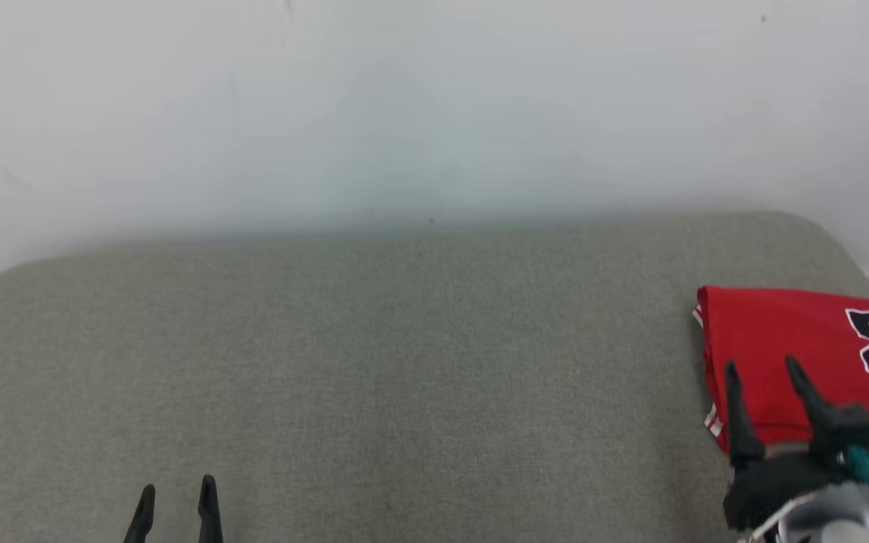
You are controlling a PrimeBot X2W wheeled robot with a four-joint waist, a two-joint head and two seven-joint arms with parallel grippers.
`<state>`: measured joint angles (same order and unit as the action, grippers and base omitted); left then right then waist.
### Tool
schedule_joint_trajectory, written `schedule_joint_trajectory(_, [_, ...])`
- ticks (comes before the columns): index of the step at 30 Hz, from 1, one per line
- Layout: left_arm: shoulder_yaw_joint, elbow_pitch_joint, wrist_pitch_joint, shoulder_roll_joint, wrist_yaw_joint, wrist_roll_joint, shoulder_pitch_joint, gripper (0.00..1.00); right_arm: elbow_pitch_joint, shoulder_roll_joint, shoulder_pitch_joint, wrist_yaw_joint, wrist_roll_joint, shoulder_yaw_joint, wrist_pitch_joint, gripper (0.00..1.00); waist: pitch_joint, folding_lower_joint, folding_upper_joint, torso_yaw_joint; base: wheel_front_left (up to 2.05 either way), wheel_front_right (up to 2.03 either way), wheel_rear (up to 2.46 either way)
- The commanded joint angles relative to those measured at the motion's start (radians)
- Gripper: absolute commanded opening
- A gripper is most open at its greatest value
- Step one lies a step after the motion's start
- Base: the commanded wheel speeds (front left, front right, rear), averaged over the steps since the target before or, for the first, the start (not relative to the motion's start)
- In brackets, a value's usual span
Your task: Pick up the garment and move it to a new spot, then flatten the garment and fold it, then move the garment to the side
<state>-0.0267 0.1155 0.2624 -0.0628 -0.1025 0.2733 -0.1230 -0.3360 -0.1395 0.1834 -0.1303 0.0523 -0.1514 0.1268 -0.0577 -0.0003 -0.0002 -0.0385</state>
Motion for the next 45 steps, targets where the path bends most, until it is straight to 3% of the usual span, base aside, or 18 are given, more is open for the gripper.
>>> schedule_joint_trajectory(1, [-0.008, 0.016, 0.001, 0.004, 0.001, -0.013, -0.017, 1.0, 0.028, 0.018, -0.052, -0.001, -0.023, 0.0, 0.009, 1.0, -0.064, 0.0003, 0.0002, 0.036, 0.0, 0.0, 0.0])
schedule_joint_trajectory(13, [-0.017, 0.103, 0.001, 0.01, -0.019, -0.042, -0.065, 1.0, 0.14, 0.088, -0.267, -0.001, -0.065, 0.032, 0.007, 1.0, -0.089, 0.0003, 0.0002, 0.032, 0.0, 0.0, 0.0])
schedule_joint_trajectory(39, [-0.04, 0.122, 0.001, 0.013, -0.028, -0.036, -0.064, 1.0, 0.136, 0.09, -0.299, -0.001, -0.145, 0.082, 0.033, 1.0, -0.082, 0.0003, 0.0002, 0.041, 0.0, 0.0, 0.0])
schedule_joint_trajectory(40, [-0.039, 0.123, 0.0, 0.011, -0.027, -0.037, -0.061, 0.0, 0.135, 0.089, -0.289, 0.0, -0.139, 0.081, 0.029, 0.0, -0.082, 0.0003, 0.0002, 0.041, 0.0, 0.0, 0.0])
schedule_joint_trajectory(45, [-0.039, 0.164, -0.008, 0.016, -0.027, -0.022, -0.06, 0.0, 0.088, 0.091, -0.297, 0.0, -0.152, 0.077, 0.017, 0.0, -0.081, 0.0003, 0.0002, 0.041, 0.0, 0.0, 0.0])
